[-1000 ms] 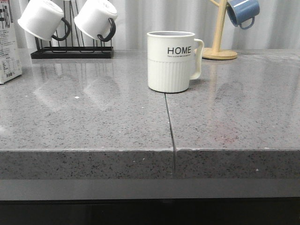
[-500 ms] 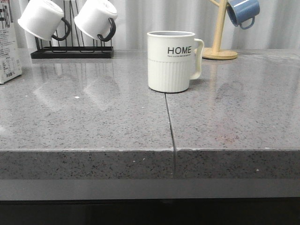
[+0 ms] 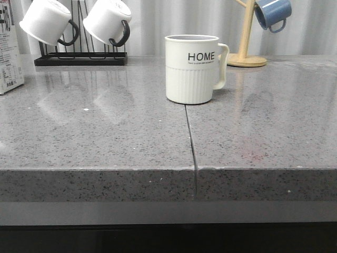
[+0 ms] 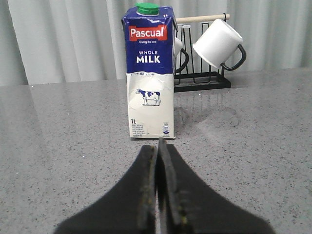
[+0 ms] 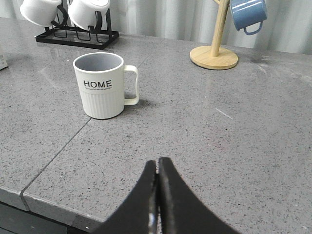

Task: Place milk next to cup
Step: 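Move the left gripper down around the Pascual milk carton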

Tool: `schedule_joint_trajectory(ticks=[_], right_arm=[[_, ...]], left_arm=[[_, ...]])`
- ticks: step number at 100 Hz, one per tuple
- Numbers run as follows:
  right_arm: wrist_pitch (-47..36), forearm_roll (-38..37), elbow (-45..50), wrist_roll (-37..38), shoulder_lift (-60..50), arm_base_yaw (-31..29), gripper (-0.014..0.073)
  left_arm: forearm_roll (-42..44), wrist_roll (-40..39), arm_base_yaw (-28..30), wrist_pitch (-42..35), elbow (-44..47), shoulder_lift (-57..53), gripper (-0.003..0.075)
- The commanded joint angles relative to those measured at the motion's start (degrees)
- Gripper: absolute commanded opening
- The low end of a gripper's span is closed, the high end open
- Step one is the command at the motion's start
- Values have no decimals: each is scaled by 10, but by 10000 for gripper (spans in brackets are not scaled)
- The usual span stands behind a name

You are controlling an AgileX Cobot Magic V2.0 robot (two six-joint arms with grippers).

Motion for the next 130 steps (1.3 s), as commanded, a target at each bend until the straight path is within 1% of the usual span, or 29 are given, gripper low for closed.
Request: schedule_joint_trajectory(ticks=[1,15,34,37,41,44,49,52,54,56,57,60,62,63,65,66,72,75,86,94,105,122,130], right_arm=[[-40,-2,-15,-4,6,0,-65],[-40,-2,-15,-4,6,0,-65],[-40,-2,-15,-4,6,0,-65],[-40,-2,-15,-4,6,0,-65],[-40,-2,-15,-4,6,0,-65],[-40,-2,-15,-4,6,0,-65],[-40,-2,-15,-4,6,0,-65],[-40,-2,-15,-4,6,0,-65],[-40,-2,-15,-4,6,0,-65],[-40,-2,-15,-4,6,0,-65],[-40,-2,-15,-4,6,0,-65],[-40,-2,-15,-4,6,0,-65],[-40,-2,-15,-4,6,0,-65],[-40,-2,-15,-4,6,0,-65],[-40,-2,-15,-4,6,0,-65],[-40,-2,-15,-4,6,0,-65],[-40,-2,-15,-4,6,0,-65],[-40,-2,-15,-4,6,0,-65],[-40,-2,-15,-4,6,0,-65],[-40,-2,-15,-4,6,0,-65],[-40,-2,-15,-4,6,0,-65],[-40,-2,-15,-4,6,0,-65],[-40,-2,-15,-4,6,0,-65]], left_arm=[[6,-5,4,-9,-58,45,-21],[6,-5,4,-9,-100,109,-20],[6,-5,4,-10,-130,184,-17],[6,-5,4,-10,-132,193,-7],[6,-5,4,-10,-133,205,27],[6,-5,4,-10,-134,213,63],[6,-5,4,-10,-135,227,152],[6,-5,4,-10,-136,238,237],[6,-5,4,-10,-138,243,275],[6,-5,4,-12,-138,251,357],[6,-5,4,-13,-140,253,357],[6,-5,4,-13,-143,264,461],[6,-5,4,-16,-147,273,501],[6,-5,4,-17,-150,279,557],[6,-5,4,-21,-154,288,589],[6,-5,4,-22,-155,294,619],[6,-5,4,-34,-166,319,700],[6,-5,4,-46,-172,332,702],[6,-5,4,-95,-191,378,657],[4,-5,4,-150,-198,409,655],[-4,-5,4,-192,-206,447,655],[-37,-5,4,-207,-231,514,648],[-37,-5,4,-220,-245,547,648]])
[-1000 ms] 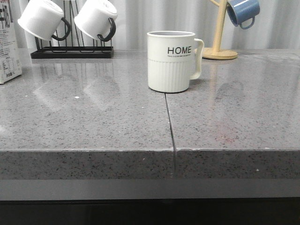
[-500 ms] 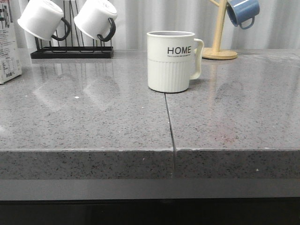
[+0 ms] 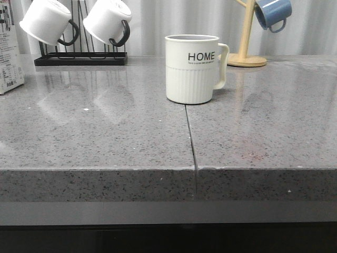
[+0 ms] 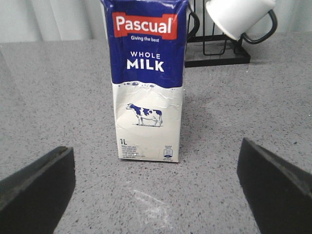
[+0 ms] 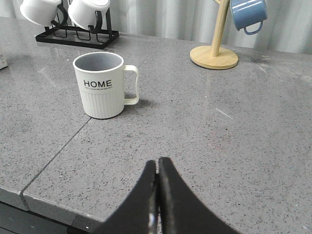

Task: Place milk next to cup
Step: 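Move the left gripper down around the Pascual milk carton, then close the left gripper on the milk carton and lift it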

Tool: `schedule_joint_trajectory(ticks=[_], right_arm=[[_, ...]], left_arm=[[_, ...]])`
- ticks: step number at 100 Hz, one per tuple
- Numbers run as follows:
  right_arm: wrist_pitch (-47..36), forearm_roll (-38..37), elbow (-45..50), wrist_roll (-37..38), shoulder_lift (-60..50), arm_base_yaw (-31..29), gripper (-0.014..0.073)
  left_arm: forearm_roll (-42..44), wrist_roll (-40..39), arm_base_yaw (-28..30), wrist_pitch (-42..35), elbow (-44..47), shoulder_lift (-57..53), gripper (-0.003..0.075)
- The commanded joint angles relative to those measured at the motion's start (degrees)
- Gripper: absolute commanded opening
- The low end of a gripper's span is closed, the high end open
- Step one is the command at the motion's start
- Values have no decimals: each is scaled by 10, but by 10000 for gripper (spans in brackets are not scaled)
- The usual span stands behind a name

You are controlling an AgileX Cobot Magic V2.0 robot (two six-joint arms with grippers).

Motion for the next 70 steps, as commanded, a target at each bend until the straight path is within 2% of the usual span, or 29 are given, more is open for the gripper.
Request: schedule_joint_trajectory(ticks=[1,34,49,70], right_arm=[[-40,-2,-15,-2,6,0,-65],[-40,-2,-15,-2,6,0,-65],[-40,-2,-15,-2,6,0,-65],[-40,-2,-15,-2,6,0,-65]], left_arm=[[-13,-5,4,-66,-33,32,648],[-13,-5,15,-131,-82,138,636],[-13,-12,33,-172,-85,155,636],[-12,-41,25,-204,-85,164,636]])
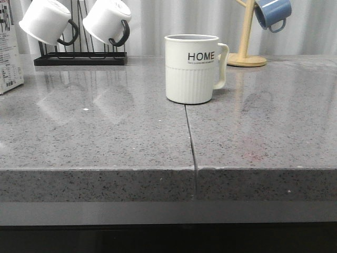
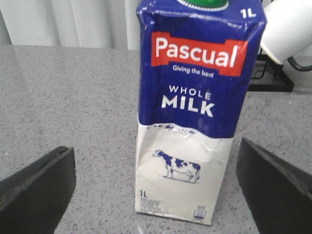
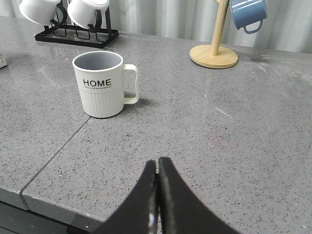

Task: Place milk next to cup
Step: 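Close the left gripper on the milk carton and lift it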

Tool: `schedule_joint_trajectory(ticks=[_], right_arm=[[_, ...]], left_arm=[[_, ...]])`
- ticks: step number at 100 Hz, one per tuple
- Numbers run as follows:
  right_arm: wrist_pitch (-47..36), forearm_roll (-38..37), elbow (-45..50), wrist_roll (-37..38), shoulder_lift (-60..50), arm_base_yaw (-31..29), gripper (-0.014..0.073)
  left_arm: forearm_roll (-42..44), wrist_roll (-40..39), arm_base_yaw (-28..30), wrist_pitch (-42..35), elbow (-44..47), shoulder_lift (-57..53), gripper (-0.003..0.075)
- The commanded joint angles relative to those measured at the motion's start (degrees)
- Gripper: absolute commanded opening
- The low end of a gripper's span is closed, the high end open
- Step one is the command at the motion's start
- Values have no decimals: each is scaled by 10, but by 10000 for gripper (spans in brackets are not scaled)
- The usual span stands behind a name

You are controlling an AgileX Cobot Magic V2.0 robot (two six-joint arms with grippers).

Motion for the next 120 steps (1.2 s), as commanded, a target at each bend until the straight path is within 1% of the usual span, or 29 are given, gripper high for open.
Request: schedule_joint_trajectory(ticks=[1,8,30,52,107,114,120], right_arm=[[-41,-2,-15,-2,6,0,-65],[-41,-2,-15,-2,6,0,-65],[-41,-2,-15,-2,6,0,-65],[-41,-2,-15,-2,6,0,-65],[-41,-2,-15,-2,6,0,-65],[-41,-2,-15,-2,6,0,-65],[-41,-2,-15,-2,6,0,-65]], left_arm=[[-3,-21,-9,-71,-20,-6,636],[-1,-29,-13,-85,-21,-2,636],[26,-31,-13,-83,-54,26,636],[26,-32,-31,-84,-77,51,636],[26,-32,-28,-97,-166,164,635],[26,-32,-28,-107,-167,168,606],[26,-32,-28,-110,-167,169,542]])
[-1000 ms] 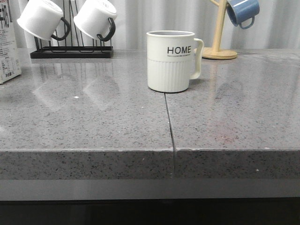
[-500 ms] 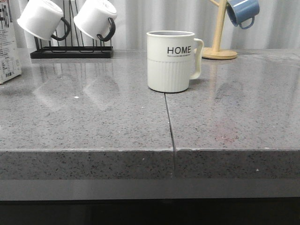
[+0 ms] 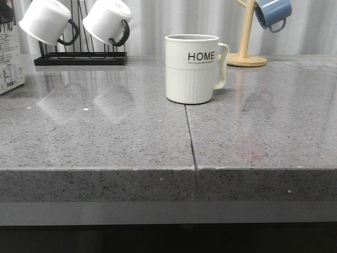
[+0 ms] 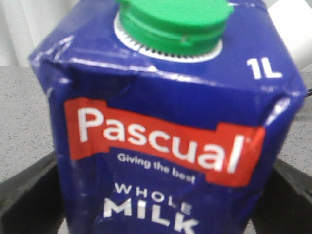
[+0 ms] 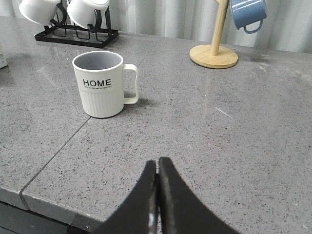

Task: Place milk next to cup
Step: 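Close the left gripper on the milk carton and lift it, then carry the carton with the left gripper beside the HOME mug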

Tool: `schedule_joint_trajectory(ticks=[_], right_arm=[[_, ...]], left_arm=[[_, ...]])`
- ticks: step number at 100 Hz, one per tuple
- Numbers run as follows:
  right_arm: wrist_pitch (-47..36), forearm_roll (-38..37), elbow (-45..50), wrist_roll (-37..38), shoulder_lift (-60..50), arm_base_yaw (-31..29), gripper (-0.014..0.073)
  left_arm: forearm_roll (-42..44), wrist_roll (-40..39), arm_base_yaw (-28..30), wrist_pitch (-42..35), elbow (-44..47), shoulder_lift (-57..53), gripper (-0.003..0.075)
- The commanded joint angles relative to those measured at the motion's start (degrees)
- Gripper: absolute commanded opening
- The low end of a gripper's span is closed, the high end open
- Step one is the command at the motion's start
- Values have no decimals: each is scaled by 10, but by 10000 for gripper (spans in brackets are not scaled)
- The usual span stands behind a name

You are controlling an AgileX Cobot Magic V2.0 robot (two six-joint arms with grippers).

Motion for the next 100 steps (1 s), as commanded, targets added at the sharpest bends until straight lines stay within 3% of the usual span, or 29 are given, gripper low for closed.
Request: schedule_joint_trajectory(ticks=[1,18,26,51,74,89,100], right_arm=[[-42,-2,-15,-2,6,0,-65],[-42,-2,-15,-2,6,0,-65],[-42,-2,-15,-2,6,0,-65],[-42,-2,-15,-2,6,0,-65],[-42,-2,-15,-2,6,0,-65],[-42,-2,-15,-2,6,0,-65],[-42,-2,-15,-2,6,0,-65]], left_arm=[[-1,-7,0,-56,-20,-18,532],[-1,-7,0,-56,-20,-19,264],[-2,-7,0,-55,-20,-24,198],[-49,30,-20,-18,-14,-80,197],[-244,243,-96,-22,-1,-129,195],[-388,393,-179,-71,17,-135,195],[-428,418,-231,-99,19,-134,187]])
